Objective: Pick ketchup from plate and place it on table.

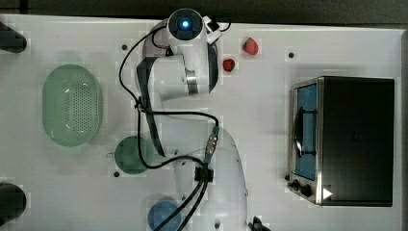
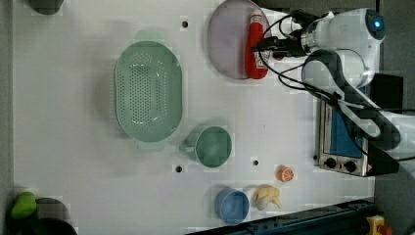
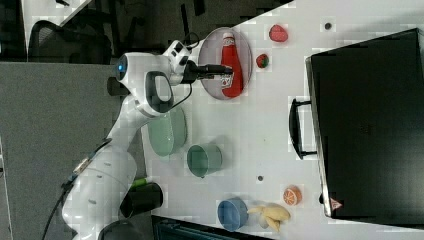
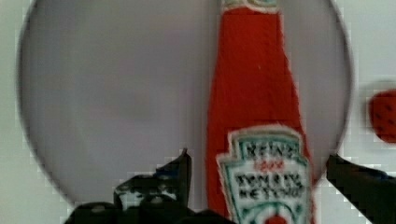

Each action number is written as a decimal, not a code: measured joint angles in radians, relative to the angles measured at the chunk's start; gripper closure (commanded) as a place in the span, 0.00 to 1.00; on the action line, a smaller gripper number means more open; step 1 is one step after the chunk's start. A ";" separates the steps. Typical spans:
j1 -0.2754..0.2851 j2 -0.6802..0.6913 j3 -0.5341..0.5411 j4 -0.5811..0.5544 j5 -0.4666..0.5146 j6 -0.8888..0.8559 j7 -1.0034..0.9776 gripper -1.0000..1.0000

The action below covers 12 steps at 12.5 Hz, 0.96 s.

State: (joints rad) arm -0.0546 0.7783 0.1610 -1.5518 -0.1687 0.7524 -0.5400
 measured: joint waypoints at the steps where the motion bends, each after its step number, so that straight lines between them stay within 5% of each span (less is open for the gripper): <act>1: 0.000 0.022 0.003 0.009 0.000 0.002 -0.001 0.00; 7: 0.017 0.104 -0.011 0.060 -0.017 0.022 -0.001 0.00; 8: 0.016 0.105 -0.010 0.061 -0.016 0.030 -0.001 0.04; 11: 0.019 0.112 -0.011 0.063 -0.021 0.041 -0.005 0.40; 12: 0.018 0.111 -0.009 0.068 -0.016 0.043 -0.005 0.41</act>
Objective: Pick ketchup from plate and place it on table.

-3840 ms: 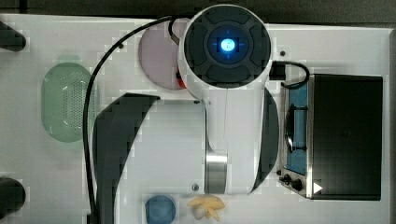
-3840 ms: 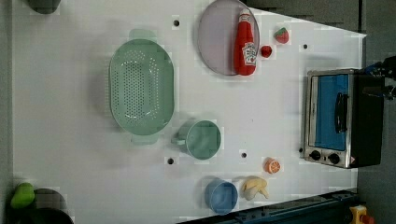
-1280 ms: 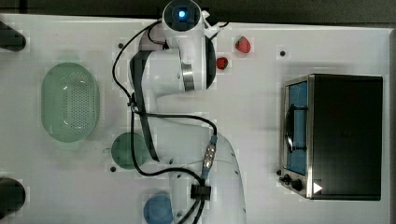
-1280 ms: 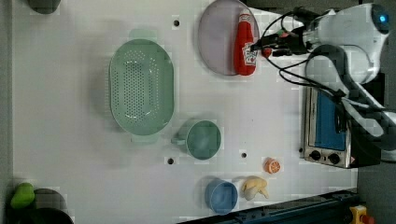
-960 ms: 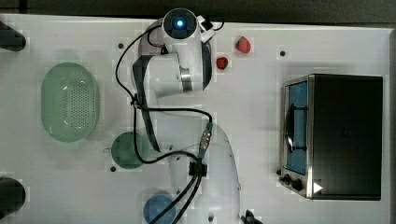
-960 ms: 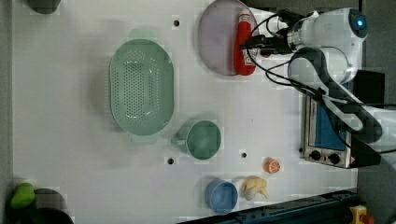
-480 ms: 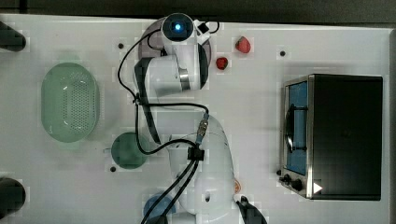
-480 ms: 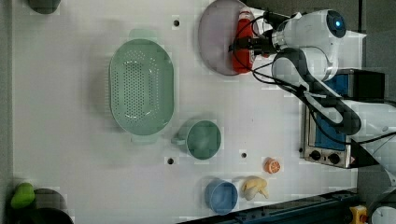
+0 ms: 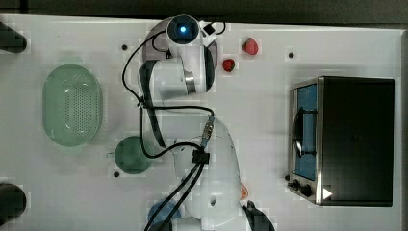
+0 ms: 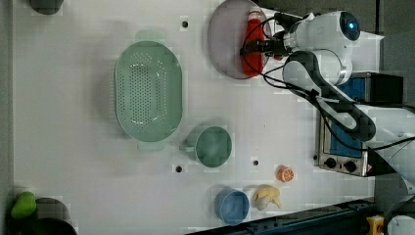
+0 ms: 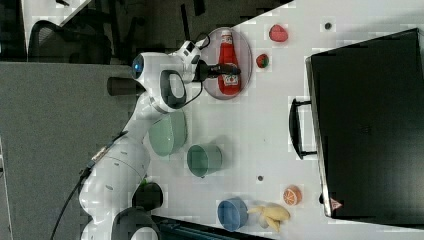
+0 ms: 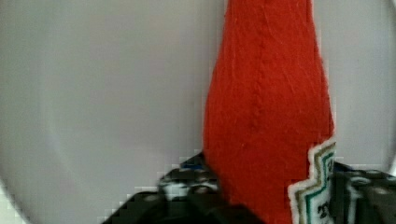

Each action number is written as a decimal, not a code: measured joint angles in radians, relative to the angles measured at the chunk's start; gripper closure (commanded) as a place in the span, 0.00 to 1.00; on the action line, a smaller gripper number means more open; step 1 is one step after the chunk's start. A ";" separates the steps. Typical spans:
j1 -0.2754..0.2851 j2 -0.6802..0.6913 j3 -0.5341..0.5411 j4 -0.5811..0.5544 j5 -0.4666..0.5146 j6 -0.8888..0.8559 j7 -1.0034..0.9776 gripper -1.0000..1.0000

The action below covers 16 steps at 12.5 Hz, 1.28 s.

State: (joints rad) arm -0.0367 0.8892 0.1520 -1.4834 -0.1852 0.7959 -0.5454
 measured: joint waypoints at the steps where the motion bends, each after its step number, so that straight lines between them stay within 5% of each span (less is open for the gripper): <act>1: -0.004 0.000 0.007 0.007 -0.001 0.015 0.000 0.41; 9: -0.002 -0.023 0.012 0.021 0.042 -0.016 -0.003 0.41; 16: -0.035 -0.367 0.014 -0.038 0.128 -0.253 -0.004 0.41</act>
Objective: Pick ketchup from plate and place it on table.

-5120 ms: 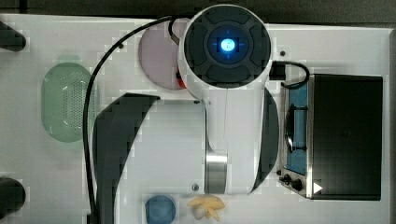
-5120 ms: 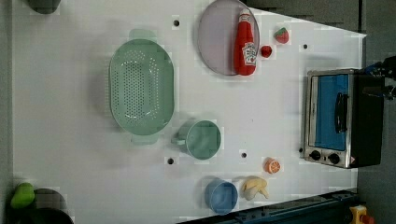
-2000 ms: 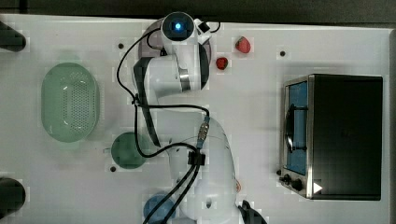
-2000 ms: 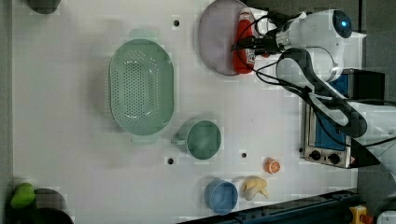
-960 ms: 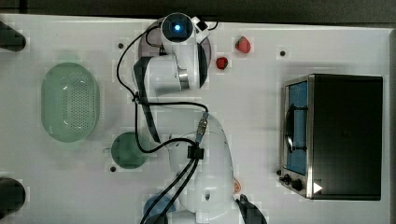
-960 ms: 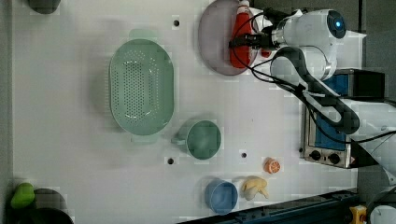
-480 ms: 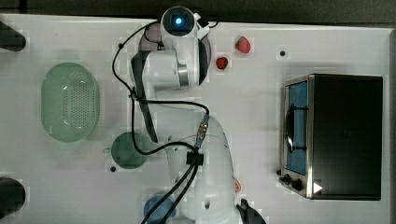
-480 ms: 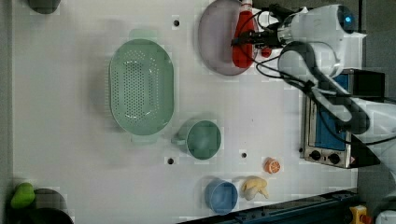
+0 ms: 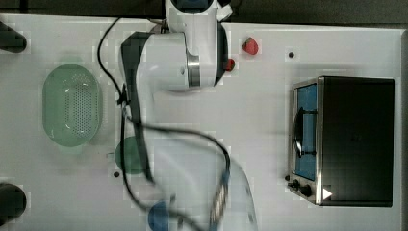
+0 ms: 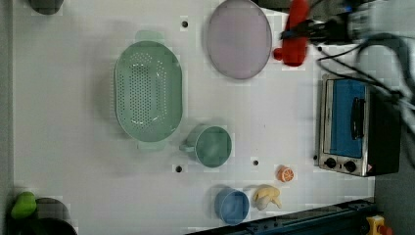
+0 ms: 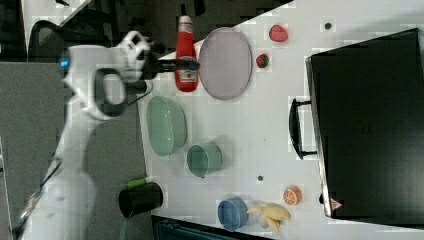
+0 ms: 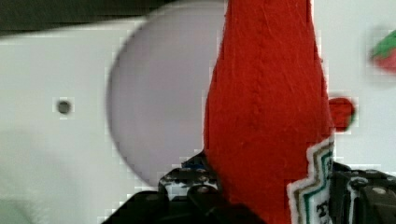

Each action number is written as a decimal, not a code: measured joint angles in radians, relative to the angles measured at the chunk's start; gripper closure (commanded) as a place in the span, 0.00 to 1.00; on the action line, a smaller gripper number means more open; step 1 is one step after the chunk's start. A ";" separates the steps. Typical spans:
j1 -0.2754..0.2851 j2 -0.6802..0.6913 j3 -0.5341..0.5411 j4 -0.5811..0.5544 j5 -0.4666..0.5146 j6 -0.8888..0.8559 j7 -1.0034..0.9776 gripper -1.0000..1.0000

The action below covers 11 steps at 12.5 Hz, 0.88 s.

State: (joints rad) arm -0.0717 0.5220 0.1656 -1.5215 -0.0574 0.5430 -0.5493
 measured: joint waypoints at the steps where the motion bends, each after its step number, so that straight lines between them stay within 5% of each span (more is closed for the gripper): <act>1: -0.013 -0.078 0.003 -0.031 0.005 -0.021 0.000 0.41; 7: -0.102 -0.493 -0.010 -0.368 0.009 -0.016 -0.001 0.41; 11: -0.106 -0.527 -0.036 -0.617 0.011 0.043 -0.001 0.41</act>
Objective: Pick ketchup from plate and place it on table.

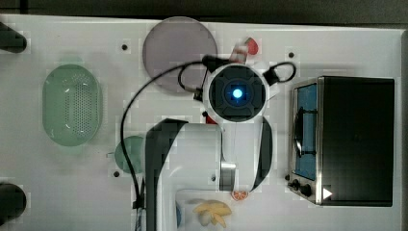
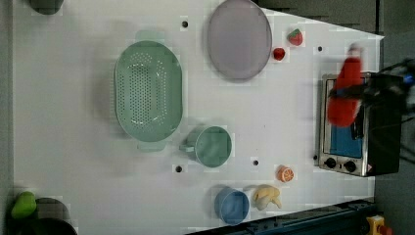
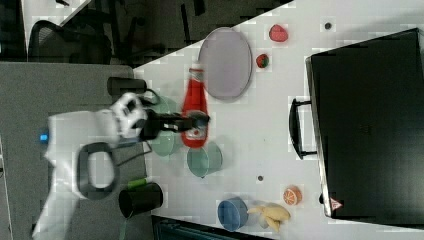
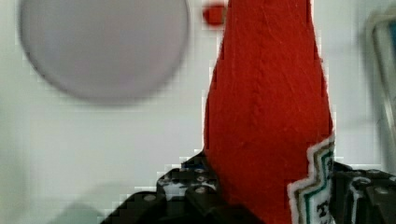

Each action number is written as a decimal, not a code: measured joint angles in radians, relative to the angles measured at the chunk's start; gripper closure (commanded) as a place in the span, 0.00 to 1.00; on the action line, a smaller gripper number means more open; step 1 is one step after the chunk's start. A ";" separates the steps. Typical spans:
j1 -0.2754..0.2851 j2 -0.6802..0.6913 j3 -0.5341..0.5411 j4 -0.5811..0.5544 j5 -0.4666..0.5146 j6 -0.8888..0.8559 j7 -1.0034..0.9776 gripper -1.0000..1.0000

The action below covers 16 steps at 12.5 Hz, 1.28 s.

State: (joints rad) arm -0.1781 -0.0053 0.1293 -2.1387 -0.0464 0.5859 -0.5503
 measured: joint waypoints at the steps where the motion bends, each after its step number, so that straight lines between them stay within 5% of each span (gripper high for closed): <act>1: 0.000 0.016 0.000 -0.055 -0.003 0.045 0.000 0.41; 5: 0.001 0.090 -0.012 -0.234 -0.006 0.206 0.000 0.41; 9: -0.005 0.209 -0.004 -0.260 -0.004 0.288 0.000 0.39; 13: -0.013 0.307 -0.001 -0.266 0.001 0.351 0.000 0.00; 16: -0.015 0.261 -0.002 -0.264 0.002 0.353 0.000 0.00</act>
State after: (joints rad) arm -0.1935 0.2556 0.1277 -2.4023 -0.0443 0.9385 -0.5503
